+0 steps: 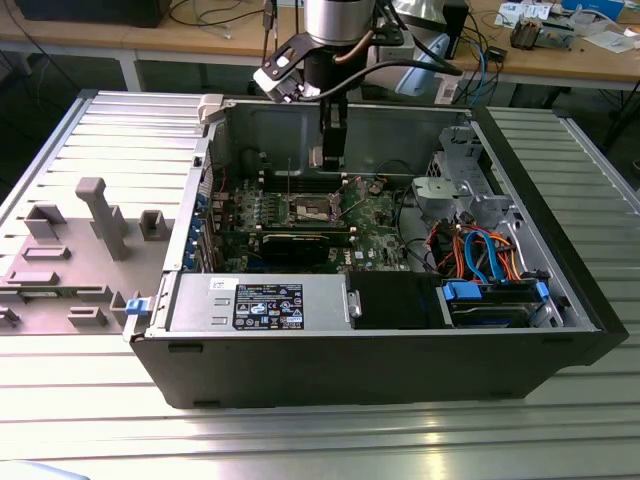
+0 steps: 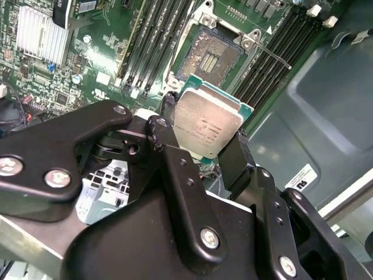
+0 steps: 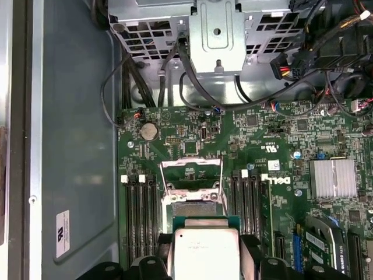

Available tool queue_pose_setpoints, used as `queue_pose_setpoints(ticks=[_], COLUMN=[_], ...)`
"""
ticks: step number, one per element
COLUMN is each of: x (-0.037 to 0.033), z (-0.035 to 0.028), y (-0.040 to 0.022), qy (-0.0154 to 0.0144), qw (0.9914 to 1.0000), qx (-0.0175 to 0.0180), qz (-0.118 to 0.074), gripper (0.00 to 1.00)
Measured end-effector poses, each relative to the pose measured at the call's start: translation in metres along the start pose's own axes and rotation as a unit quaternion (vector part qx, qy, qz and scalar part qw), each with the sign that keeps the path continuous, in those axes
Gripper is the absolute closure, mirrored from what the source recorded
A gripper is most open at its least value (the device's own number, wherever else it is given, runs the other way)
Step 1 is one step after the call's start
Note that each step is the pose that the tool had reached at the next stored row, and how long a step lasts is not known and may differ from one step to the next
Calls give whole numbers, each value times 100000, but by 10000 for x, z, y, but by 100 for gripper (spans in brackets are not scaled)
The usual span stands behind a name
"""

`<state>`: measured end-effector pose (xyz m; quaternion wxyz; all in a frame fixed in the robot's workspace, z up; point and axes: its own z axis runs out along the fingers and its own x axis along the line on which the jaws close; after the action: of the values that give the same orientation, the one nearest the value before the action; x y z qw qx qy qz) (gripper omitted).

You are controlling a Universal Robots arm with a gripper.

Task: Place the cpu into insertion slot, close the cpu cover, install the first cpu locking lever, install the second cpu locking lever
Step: 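Place the cpu into insertion slot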

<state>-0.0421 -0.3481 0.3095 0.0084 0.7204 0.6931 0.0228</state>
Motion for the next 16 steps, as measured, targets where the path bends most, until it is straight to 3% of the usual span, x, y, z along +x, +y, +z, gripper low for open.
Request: queue_pose_setpoints(ticks=[7, 16], x=[1, 1], z=[103, 108], y=[-35, -44], qy=[15, 35], qw=[99999, 99999], qx=[-73, -82], qz=[-328, -338], gripper=[46, 46])
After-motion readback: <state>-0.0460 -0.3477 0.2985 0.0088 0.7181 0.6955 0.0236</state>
